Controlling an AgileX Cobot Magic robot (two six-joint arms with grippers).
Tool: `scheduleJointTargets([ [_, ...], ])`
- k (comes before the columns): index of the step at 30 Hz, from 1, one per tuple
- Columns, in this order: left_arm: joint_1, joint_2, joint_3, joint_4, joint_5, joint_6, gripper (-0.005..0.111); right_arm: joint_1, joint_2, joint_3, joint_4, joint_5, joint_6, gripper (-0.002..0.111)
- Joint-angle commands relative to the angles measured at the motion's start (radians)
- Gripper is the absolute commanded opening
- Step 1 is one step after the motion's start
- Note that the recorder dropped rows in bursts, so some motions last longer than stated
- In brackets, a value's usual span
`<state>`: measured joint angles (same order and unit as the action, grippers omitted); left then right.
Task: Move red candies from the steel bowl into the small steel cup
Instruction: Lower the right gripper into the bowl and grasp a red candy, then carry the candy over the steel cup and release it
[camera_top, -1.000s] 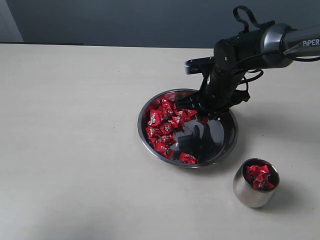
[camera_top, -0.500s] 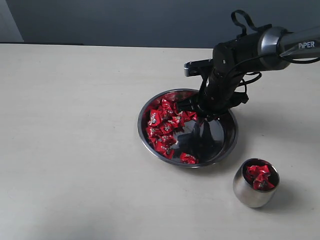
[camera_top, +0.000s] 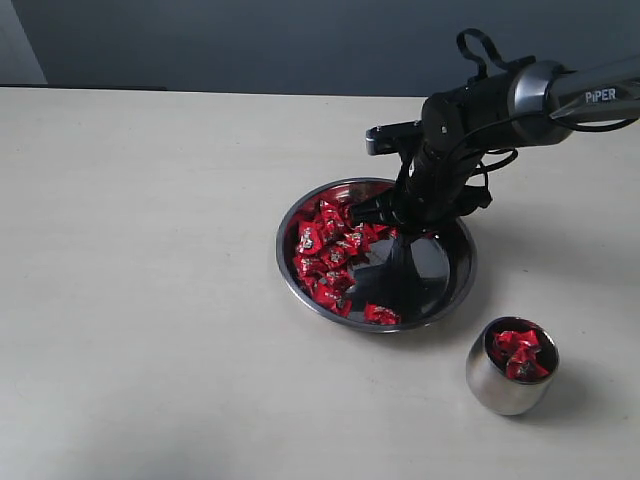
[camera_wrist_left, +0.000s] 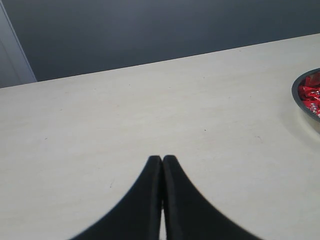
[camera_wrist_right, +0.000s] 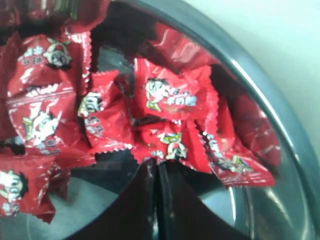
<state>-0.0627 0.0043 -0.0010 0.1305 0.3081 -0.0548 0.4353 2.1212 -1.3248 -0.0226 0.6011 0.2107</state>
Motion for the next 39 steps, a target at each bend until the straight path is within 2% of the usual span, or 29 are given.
scheduleJointTargets([
  [1,-0.008,-0.004,0.001,0.002,-0.007,-0.006,0.0,-0.004,0.016,0.001,-0.001,0.01,-0.005,-0.001],
  [18,-0.008,-0.004,0.001,0.002,-0.007,-0.006,0.0,-0.004,-0.189,0.026,-0.012,0.115,-0.016,-0.001],
  [21,-0.008,-0.004,0.001,0.002,-0.007,-0.006,0.0,-0.002,-0.227,0.074,-0.012,0.145,-0.025,-0.001],
  [34,-0.008,-0.004,0.001,0.002,-0.007,-0.006,0.0,-0.002,-0.556,0.44,0.016,0.065,-0.035,-0.001],
  [39,-0.008,-0.004,0.001,0.002,-0.007,-0.006,0.0,-0.002,-0.697,0.497,0.023,0.148,-0.035,-0.001],
])
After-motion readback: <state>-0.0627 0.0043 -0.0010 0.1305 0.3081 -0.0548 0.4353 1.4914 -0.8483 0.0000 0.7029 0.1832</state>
